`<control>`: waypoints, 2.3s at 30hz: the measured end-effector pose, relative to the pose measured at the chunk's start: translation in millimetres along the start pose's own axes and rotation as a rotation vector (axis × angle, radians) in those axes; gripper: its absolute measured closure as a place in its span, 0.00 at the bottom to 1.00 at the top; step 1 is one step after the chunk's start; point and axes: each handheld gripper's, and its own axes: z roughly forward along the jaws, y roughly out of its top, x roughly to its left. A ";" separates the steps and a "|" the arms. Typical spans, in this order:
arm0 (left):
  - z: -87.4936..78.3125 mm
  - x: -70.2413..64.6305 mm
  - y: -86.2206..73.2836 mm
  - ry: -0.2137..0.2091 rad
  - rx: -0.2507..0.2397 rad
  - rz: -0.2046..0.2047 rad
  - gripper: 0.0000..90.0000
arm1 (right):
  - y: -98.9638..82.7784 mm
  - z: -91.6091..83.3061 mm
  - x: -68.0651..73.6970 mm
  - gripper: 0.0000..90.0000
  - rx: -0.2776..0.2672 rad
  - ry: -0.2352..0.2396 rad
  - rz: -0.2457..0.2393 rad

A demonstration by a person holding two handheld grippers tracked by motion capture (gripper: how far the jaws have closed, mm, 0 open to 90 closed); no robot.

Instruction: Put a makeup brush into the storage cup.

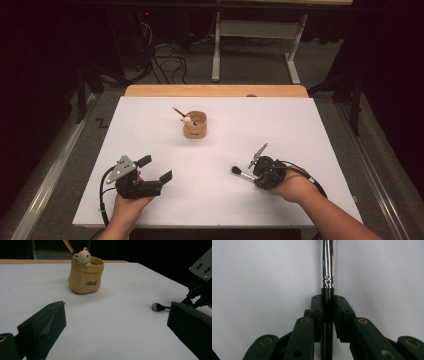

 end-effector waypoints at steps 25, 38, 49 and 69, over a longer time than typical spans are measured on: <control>1.1 -2.2 -0.2 0.008 0.004 0.019 0.03 | -9.0 -14.3 -2.8 0.90 -0.090 -0.026 0.053; 2.2 -3.8 -0.8 0.012 0.007 0.026 0.03 | -17.3 -20.9 -5.6 0.90 -0.129 -0.043 0.092; 2.7 -4.0 -1.7 0.017 0.010 0.025 0.03 | -34.1 -26.1 -13.0 0.90 -0.256 -0.100 0.210; 4.7 -6.2 -3.2 0.053 0.028 0.051 0.02 | -60.4 -15.2 -12.9 0.90 -0.569 -0.119 0.338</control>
